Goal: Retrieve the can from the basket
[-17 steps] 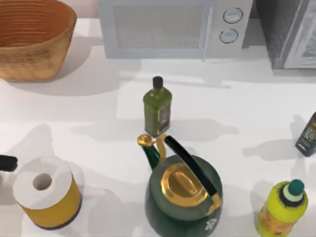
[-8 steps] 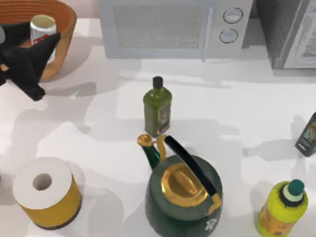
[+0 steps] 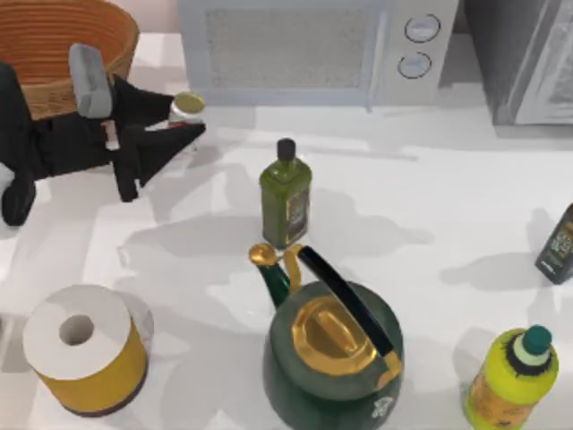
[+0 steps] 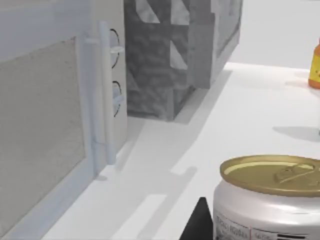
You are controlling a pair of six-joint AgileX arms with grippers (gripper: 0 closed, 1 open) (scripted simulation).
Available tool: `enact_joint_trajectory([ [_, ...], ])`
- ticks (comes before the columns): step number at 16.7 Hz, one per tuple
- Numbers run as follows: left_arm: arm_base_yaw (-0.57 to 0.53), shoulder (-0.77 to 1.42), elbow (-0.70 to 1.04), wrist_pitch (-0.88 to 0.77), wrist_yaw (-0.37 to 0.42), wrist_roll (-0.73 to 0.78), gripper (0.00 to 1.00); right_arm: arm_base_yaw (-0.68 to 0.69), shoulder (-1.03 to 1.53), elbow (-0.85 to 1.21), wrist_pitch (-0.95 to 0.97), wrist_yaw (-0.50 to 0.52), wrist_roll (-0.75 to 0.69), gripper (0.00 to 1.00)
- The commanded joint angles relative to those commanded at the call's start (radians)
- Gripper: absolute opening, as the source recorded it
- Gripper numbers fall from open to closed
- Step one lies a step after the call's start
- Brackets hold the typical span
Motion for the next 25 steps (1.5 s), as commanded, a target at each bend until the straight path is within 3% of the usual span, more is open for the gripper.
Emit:
enact_joint_trajectory([
  [3, -0.033, 0.228, 0.110, 0.112, 0.124, -0.008, 0.00, 0.000, 0.000, 0.000, 0.000, 0.000, 0.000, 1.00],
  [6, -0.075, 0.365, 0.191, 0.185, 0.199, -0.016, 0.00, 0.000, 0.000, 0.000, 0.000, 0.000, 0.000, 1.00],
  [13, -0.099, 0.403, 0.220, 0.208, 0.219, -0.019, 0.00, 0.000, 0.000, 0.000, 0.000, 0.000, 0.000, 1.00],
  [25, -0.099, 0.403, 0.220, 0.208, 0.219, -0.019, 0.90, 0.000, 0.000, 0.000, 0.000, 0.000, 0.000, 1.00],
])
